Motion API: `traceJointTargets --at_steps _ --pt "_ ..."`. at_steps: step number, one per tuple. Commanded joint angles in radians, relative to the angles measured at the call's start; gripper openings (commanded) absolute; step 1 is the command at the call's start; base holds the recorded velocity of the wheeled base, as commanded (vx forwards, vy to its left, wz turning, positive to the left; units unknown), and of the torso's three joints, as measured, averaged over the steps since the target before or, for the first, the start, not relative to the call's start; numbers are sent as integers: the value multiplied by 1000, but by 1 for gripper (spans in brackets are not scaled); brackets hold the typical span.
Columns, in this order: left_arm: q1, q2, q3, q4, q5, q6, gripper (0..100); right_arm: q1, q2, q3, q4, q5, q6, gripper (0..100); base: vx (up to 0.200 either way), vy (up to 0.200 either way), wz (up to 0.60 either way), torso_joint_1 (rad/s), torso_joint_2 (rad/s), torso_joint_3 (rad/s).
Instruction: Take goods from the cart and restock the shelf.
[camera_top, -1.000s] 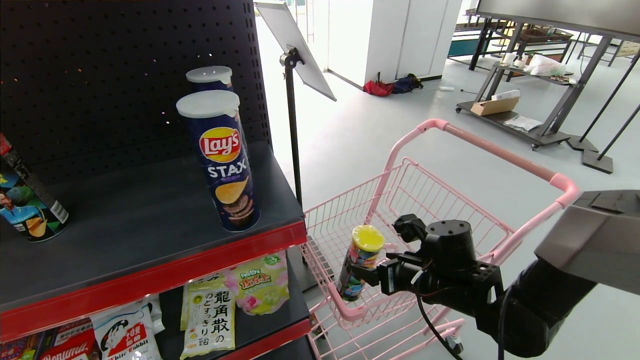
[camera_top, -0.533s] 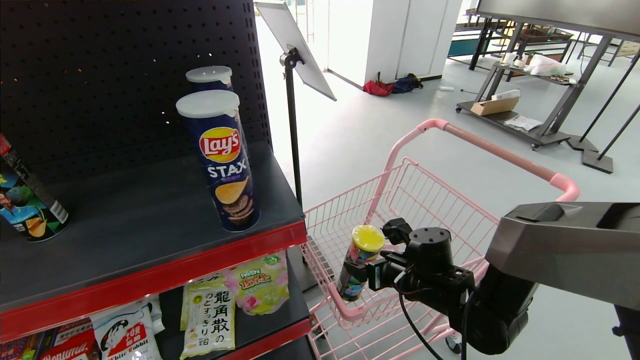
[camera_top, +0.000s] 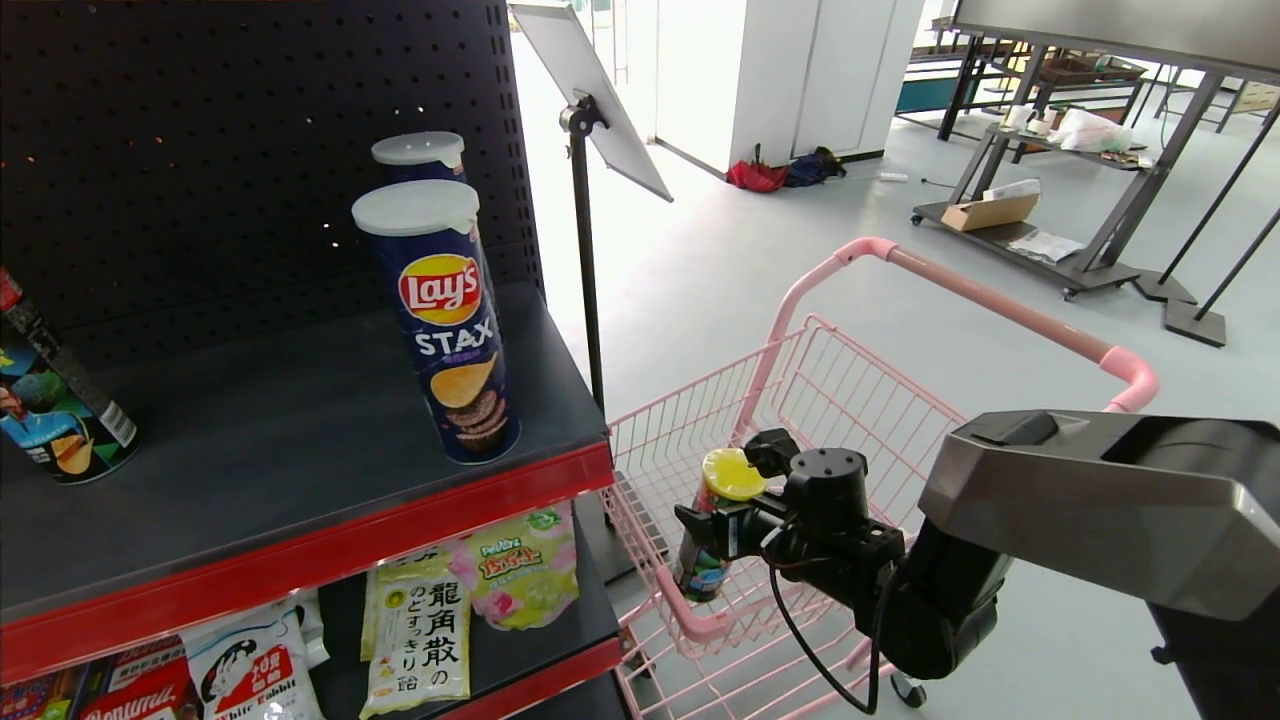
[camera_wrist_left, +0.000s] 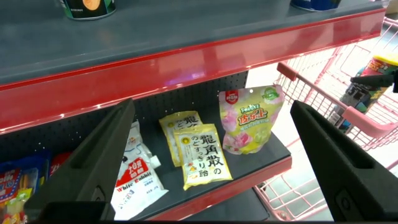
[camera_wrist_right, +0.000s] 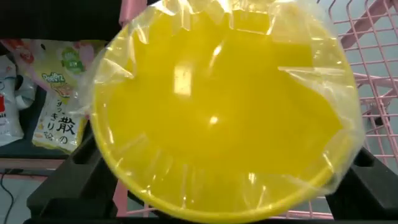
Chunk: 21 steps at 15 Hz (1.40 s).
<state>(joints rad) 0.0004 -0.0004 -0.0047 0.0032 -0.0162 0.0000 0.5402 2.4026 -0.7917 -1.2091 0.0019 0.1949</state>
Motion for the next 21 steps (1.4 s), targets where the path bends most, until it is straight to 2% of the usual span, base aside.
traceJointTargets --at_steps 1,2,3,7,9,12,15,17,18,19,20,21 --pt "1 0 0 0 -1 0 100 -11 21 -26 0 1 -6 100 0 0 0 0 0 0" --pt "1 0 0 0 1 0 100 -11 26 -32 -1 -2 -8 100 0 0 0 0 0 0" --pt "0 0 0 0 -1 0 100 -13 35 -35 -1 -10 -8 0 0 0 0 0 0 0" --pt "0 0 0 0 -1 0 100 -6 36 -38 -1 -23 -8 0 0 0 0 0 0 0" --pt "0 0 0 0 -1 0 100 -9 24 -38 -1 -68 -14 0 0 0 0 0 0 0" --pt "0 0 0 0 -1 0 100 -26 -223 -52 117 -100 -121 0 0 0 0 0 0 0" --pt "0 0 0 0 -1 -2 100 -75 -539 -77 381 -122 -224 0 0 0 0 0 0 0" --pt "1 0 0 0 -1 0 100 -97 -749 -90 536 -186 -239 0 0 0 0 0 0 0" --pt "0 0 0 0 -1 0 100 -120 -885 -75 655 -273 -261 0 0 0 0 0 0 0" --pt "0 0 0 0 -1 0 100 -126 -993 -60 783 -284 -292 0 0 0 0 0 0 0" --pt "0 0 0 0 -1 0 100 -131 -1175 -58 1030 -243 -287 0 0 0 0 0 0 0" --pt "0 0 0 0 -1 0 100 -148 -1257 -50 1114 -237 -262 0 0 0 0 0 0 0"
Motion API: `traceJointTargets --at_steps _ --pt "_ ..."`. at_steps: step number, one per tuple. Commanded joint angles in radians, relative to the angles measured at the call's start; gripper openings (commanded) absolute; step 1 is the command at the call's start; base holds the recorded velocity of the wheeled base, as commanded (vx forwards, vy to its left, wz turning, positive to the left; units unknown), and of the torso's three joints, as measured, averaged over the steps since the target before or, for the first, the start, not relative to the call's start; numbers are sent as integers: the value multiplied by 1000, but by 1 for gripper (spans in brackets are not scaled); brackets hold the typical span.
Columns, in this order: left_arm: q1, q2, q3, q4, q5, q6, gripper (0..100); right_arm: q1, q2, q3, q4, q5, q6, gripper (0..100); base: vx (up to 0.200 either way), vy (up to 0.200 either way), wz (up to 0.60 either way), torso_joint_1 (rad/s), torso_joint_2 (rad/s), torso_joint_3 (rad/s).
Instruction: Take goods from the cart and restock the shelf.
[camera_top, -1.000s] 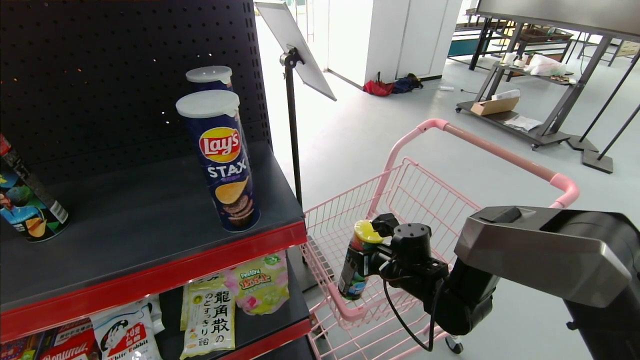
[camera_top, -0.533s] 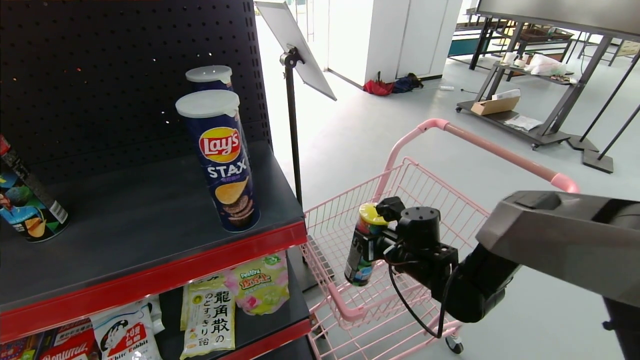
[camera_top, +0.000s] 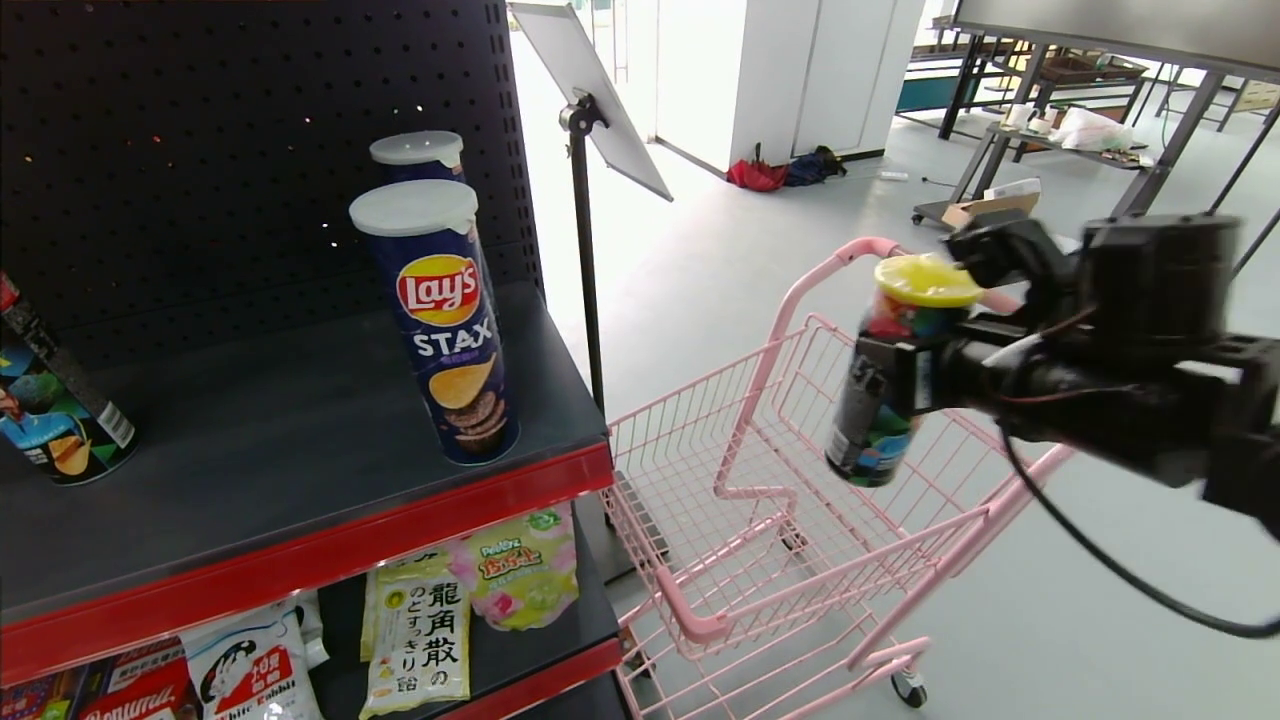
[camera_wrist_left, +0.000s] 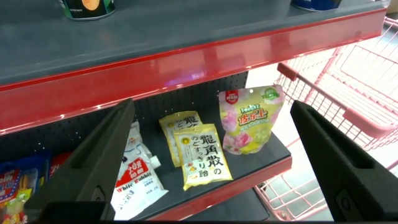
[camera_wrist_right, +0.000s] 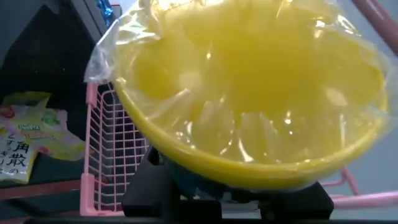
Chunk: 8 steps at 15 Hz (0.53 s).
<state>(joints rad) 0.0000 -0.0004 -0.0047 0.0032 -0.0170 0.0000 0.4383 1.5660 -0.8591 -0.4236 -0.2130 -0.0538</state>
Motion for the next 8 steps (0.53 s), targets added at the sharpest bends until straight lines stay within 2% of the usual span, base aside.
traceJointTargets --at_steps 1,2,4,6,8 --pt "0 0 0 0 0 0 100 -89 -537 52 384 -25 6 0 0 0 0 0 0 0" --pt "0 0 0 0 0 -2 100 -156 -681 123 413 -26 -8 0 0 0 0 0 0 0" --pt "0 0 0 0 0 -2 100 -317 -842 141 648 -9 -34 0 0 0 0 0 0 0" --pt "0 0 0 0 0 0 100 -395 -928 146 783 46 -21 0 0 0 0 0 0 0" --pt "2 0 0 0 0 -2 100 -411 -955 178 784 44 -54 0 0 0 0 0 0 0"
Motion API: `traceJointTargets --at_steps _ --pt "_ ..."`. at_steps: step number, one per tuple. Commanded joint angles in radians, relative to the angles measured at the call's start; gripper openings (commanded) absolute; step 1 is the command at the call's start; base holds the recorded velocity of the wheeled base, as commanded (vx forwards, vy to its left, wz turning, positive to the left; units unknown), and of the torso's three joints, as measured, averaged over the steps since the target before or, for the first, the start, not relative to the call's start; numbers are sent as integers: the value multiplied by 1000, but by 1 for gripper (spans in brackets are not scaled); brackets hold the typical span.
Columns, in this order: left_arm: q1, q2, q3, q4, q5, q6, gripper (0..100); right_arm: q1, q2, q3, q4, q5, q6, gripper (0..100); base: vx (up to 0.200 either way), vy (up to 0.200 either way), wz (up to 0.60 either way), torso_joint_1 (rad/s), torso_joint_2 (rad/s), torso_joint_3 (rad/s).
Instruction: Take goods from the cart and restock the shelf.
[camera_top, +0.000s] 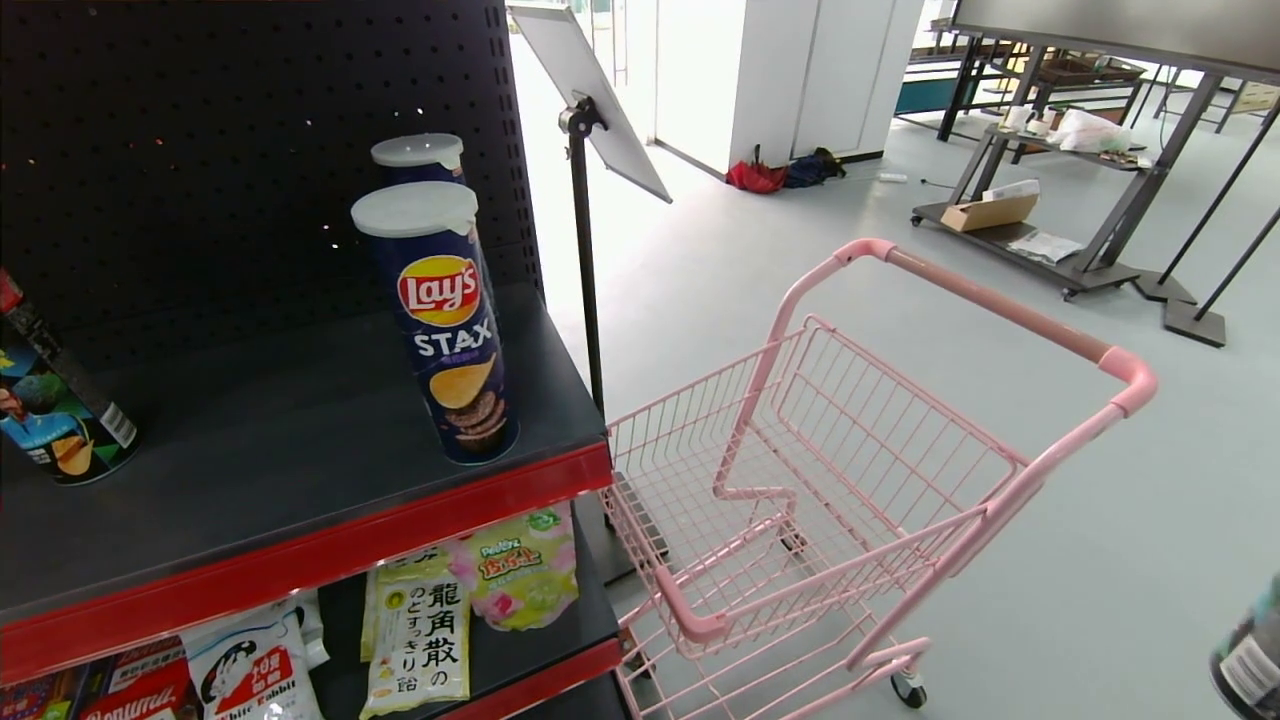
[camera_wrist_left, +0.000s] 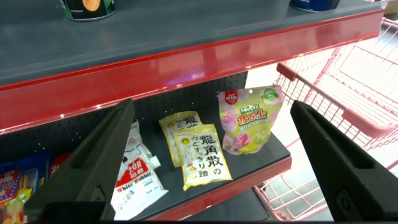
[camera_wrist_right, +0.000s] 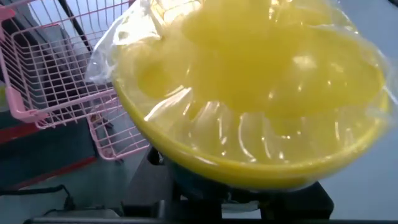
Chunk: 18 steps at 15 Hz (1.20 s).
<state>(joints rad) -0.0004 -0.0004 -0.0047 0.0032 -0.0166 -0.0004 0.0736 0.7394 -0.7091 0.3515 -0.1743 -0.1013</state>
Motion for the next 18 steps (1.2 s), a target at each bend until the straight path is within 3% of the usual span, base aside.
traceJointTargets --at_steps 1,5,18 --pt "0 0 0 0 0 0 100 -48 -140 31 11 9 -17 0 0 0 0 0 0 0" --pt "0 0 0 0 0 0 100 -48 -183 92 12 7 -21 0 0 0 0 15 -30 -24" --pt "0 0 0 0 -2 -1 100 -38 -173 122 -2 18 -51 0 0 0 0 164 -396 -235"
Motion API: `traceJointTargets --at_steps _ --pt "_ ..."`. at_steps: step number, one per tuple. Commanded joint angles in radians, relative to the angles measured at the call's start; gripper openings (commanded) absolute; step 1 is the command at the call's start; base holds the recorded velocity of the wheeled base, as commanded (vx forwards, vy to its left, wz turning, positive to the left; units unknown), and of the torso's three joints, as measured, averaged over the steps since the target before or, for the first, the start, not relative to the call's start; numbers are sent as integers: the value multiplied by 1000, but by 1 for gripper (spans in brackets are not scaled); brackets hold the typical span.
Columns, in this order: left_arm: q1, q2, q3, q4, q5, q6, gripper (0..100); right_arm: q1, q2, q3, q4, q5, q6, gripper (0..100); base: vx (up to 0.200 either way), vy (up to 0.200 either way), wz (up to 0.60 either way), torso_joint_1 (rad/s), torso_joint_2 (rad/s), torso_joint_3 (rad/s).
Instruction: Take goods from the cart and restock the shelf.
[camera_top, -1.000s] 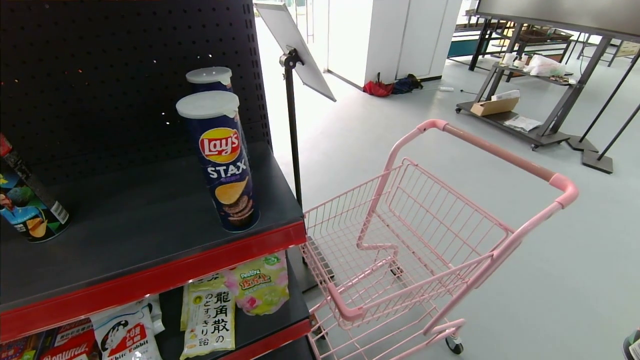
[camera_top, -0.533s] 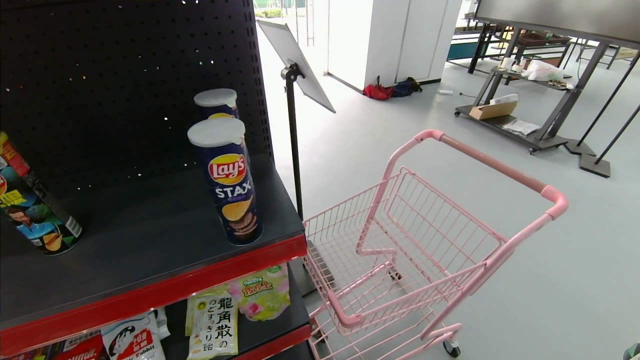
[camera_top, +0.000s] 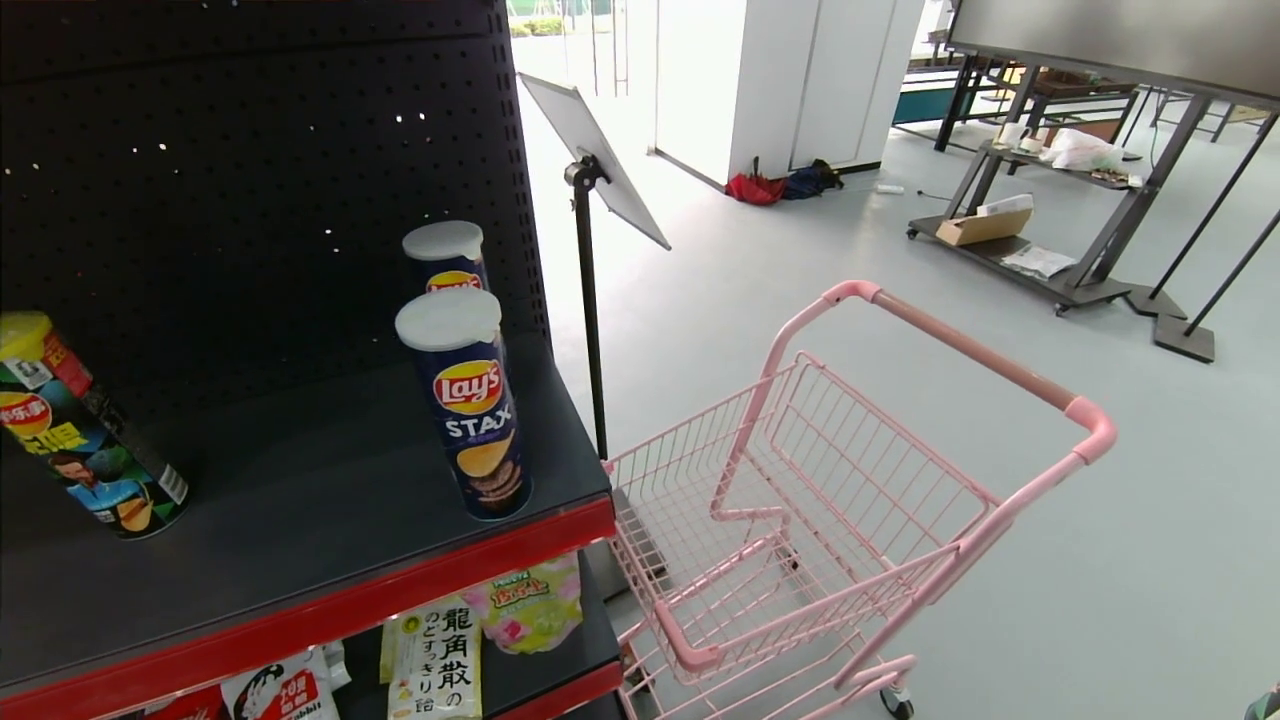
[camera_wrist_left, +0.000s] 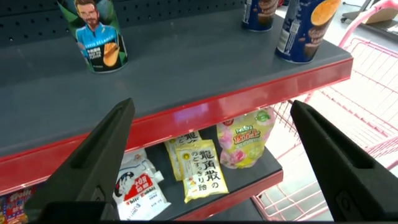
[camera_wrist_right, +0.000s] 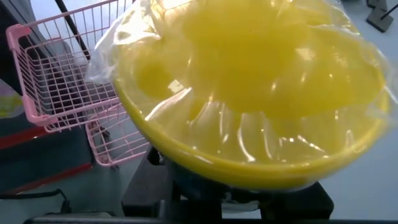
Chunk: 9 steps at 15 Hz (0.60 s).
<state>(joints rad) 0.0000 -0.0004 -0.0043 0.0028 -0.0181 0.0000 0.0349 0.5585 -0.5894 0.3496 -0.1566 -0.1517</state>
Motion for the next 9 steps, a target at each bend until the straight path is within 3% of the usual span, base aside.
traceJointTargets --at_steps 1,5,9 --pt "0 0 0 0 0 -2 100 0 9 2 0 -1 0 0 0 0 0 154 -364 -203" --pt "0 0 0 0 1 0 100 -4 -5 28 -9 -6 -34 0 0 0 0 84 -192 -102" --pt "0 0 0 0 0 -2 100 -6 -34 72 -46 -8 -37 0 0 0 600 5 -10 -4"
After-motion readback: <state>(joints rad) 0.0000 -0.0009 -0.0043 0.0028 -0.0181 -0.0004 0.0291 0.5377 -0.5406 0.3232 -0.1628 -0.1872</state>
